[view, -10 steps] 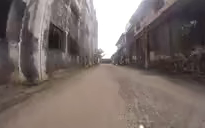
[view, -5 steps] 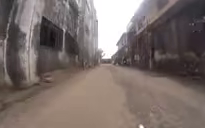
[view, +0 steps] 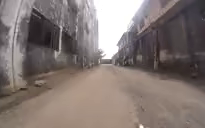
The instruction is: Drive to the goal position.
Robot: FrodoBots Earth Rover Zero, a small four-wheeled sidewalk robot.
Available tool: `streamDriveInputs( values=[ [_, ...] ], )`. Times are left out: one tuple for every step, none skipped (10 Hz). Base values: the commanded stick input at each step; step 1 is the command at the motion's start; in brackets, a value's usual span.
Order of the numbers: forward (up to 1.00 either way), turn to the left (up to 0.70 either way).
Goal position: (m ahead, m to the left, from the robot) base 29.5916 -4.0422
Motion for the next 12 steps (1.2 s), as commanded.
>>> streamDriveInputs(
  values=[
    [1.0,0.0],
    [1.0,0.0],
    [1.0,0.0],
    [1.0,0.0],
    [1.0,0.0],
    [1.0,0.0],
    [1.0,0.0],
    [1.0,-0.04],
    [1.0,-0.22],
    [1.0,-0.15],
    [1.0,0.0],
    [1.0,0.0]
  ],
)
